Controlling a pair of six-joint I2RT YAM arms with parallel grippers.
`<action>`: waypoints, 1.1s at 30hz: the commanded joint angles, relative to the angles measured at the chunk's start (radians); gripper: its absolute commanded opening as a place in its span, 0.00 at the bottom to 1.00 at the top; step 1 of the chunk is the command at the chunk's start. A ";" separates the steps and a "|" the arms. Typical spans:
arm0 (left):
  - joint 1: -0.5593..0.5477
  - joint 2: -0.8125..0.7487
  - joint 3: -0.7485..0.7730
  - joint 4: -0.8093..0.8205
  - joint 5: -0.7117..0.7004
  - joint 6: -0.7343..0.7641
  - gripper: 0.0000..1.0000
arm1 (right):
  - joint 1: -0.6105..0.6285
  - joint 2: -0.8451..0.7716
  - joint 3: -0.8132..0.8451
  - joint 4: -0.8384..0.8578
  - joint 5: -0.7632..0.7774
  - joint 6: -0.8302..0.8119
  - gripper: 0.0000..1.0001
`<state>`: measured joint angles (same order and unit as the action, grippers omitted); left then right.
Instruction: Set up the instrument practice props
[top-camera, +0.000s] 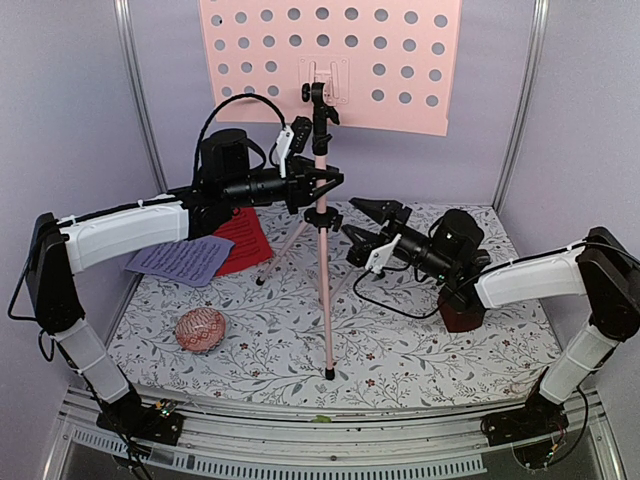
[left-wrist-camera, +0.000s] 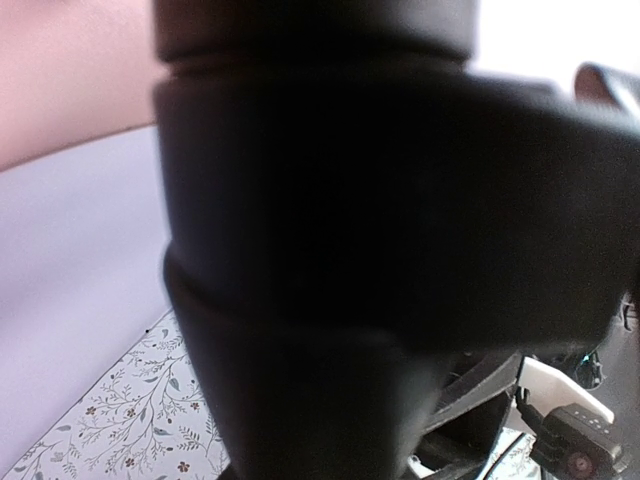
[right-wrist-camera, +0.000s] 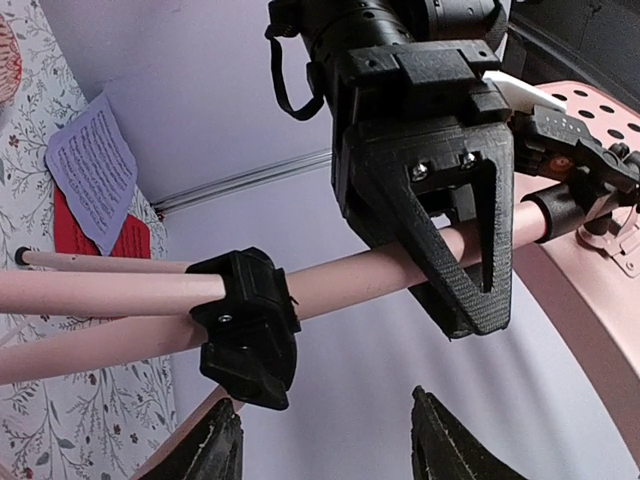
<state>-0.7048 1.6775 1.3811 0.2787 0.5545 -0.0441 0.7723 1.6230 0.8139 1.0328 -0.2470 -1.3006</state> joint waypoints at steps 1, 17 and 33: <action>-0.009 0.016 0.014 -0.097 0.029 0.022 0.00 | 0.010 0.020 0.051 -0.050 -0.009 -0.124 0.56; -0.008 0.028 0.036 -0.113 0.038 0.024 0.00 | 0.018 0.032 0.106 -0.173 -0.066 -0.155 0.38; -0.010 0.030 0.047 -0.127 0.040 0.024 0.00 | 0.020 0.016 0.191 -0.368 -0.069 0.079 0.00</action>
<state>-0.6983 1.6886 1.4170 0.2325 0.5659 -0.0269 0.7849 1.6451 0.9623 0.7231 -0.3195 -1.3758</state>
